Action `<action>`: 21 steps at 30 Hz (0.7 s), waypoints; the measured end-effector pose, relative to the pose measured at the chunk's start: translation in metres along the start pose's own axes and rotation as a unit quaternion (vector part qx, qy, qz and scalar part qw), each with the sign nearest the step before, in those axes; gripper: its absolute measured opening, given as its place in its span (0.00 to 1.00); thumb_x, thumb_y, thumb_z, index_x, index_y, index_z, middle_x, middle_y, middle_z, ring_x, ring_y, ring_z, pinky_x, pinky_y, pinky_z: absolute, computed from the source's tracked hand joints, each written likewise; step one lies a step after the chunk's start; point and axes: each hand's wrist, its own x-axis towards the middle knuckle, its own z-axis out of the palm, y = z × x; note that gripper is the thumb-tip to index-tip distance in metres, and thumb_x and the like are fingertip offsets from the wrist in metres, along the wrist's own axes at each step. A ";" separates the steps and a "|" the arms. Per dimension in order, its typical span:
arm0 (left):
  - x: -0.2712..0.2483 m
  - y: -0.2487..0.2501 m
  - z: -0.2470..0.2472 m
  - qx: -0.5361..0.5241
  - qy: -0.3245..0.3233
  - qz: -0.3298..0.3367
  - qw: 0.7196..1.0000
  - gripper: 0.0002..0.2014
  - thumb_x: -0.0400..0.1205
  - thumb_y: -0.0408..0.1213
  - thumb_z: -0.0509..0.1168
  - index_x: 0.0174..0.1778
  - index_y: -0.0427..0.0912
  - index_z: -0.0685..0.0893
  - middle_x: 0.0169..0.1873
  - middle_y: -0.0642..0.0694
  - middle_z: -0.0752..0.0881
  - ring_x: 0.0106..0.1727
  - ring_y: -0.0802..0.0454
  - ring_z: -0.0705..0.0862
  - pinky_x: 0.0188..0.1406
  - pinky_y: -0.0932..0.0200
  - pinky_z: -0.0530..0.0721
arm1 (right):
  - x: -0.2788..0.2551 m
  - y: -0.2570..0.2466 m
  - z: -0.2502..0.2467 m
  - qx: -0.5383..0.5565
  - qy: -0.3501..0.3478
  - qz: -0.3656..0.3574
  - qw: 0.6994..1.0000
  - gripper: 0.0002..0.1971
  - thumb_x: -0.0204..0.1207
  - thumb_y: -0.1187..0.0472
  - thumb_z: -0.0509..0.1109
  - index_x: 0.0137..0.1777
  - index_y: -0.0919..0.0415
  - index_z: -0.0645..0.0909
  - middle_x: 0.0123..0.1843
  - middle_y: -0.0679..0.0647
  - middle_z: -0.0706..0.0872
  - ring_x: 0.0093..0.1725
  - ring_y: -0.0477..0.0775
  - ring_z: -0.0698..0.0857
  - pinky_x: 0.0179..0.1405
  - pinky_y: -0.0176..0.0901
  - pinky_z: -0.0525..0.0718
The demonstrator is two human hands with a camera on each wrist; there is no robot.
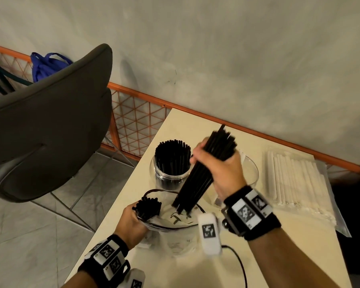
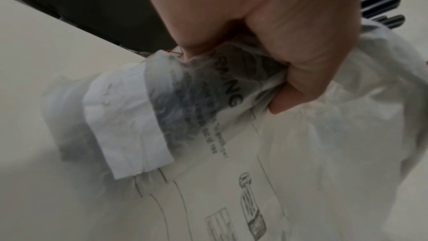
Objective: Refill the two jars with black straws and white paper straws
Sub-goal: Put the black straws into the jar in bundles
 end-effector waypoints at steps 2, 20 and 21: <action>0.001 -0.004 0.000 0.004 -0.004 0.001 1.000 0.23 0.60 0.59 0.66 0.40 0.46 0.89 0.40 0.65 0.89 0.41 0.68 0.86 0.39 0.79 0.79 | 0.019 -0.018 0.000 0.043 0.024 -0.024 0.999 0.05 0.75 0.70 0.75 0.46 0.60 0.84 0.36 0.51 0.87 0.40 0.55 0.88 0.51 0.53 0.89; -0.006 0.002 -0.001 0.004 0.008 -0.022 1.000 0.09 0.67 0.40 0.72 0.38 0.40 0.88 0.38 0.56 0.90 0.35 0.67 0.83 0.36 0.76 0.79 | 0.095 -0.020 0.036 -0.104 -0.031 -0.063 0.992 0.08 0.70 0.68 0.81 0.45 0.66 0.85 0.37 0.57 0.90 0.40 0.57 0.90 0.55 0.62 0.89; -0.007 0.002 0.000 0.003 0.007 -0.024 1.000 0.06 0.69 0.37 0.75 0.38 0.40 0.88 0.38 0.57 0.90 0.35 0.67 0.83 0.36 0.76 0.79 | 0.096 -0.019 0.038 -0.110 -0.039 -0.060 0.991 0.07 0.69 0.67 0.81 0.44 0.65 0.86 0.37 0.58 0.90 0.40 0.57 0.90 0.55 0.60 0.89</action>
